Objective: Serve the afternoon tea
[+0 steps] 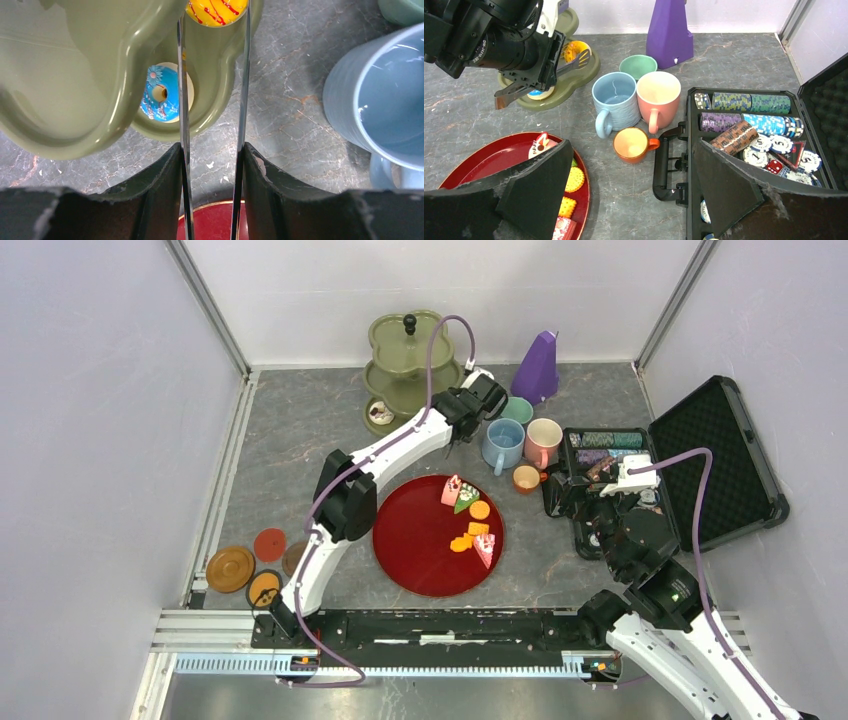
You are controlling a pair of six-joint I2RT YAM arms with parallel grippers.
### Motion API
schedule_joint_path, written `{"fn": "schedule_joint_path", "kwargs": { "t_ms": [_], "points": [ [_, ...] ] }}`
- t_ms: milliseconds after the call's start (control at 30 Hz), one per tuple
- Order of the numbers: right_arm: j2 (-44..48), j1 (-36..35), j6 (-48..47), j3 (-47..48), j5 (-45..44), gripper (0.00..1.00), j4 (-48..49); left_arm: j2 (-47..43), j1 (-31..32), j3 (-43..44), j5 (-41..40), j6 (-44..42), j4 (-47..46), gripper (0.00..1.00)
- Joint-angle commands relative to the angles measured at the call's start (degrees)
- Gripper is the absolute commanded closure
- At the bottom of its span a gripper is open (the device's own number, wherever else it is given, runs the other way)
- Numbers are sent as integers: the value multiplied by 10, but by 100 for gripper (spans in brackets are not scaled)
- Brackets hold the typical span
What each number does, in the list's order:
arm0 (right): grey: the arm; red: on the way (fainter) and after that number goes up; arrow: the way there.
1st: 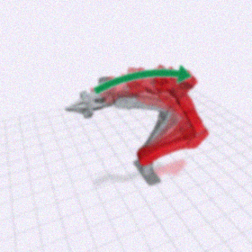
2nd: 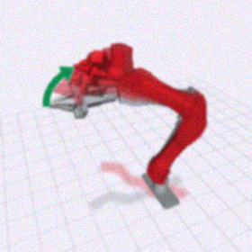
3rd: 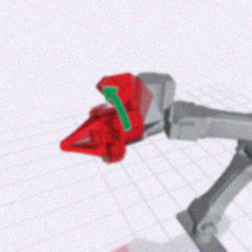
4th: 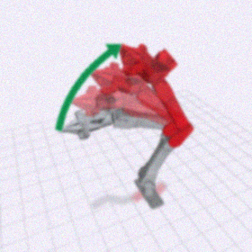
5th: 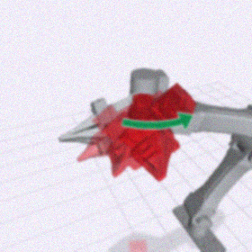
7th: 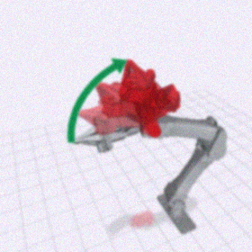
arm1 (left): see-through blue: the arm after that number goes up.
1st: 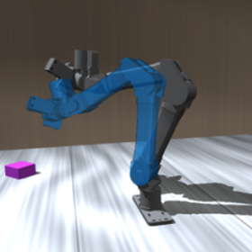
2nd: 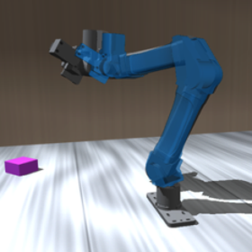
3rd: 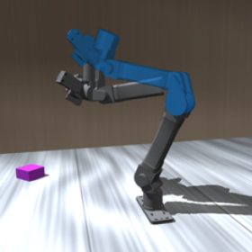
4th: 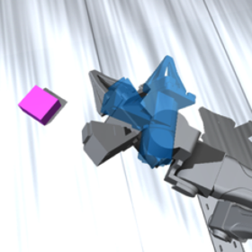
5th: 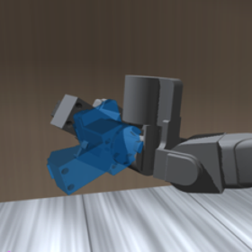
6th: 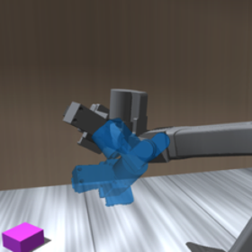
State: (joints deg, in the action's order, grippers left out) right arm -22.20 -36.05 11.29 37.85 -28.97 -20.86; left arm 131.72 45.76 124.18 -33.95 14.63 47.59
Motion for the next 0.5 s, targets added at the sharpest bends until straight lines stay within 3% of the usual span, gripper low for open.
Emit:
{"fn": "schedule_joint_path", "kwargs": {
  "t_ms": [0, 467],
  "points": [
    [0, -2, 4, 9, -5, 2, 5, 16, -16, 29, 5, 9, -34, 57],
    [-1, -2, 1, 8, -7, 2, 6, 41, -31, 47, 27, 1, -34, 47]
  ]
}}
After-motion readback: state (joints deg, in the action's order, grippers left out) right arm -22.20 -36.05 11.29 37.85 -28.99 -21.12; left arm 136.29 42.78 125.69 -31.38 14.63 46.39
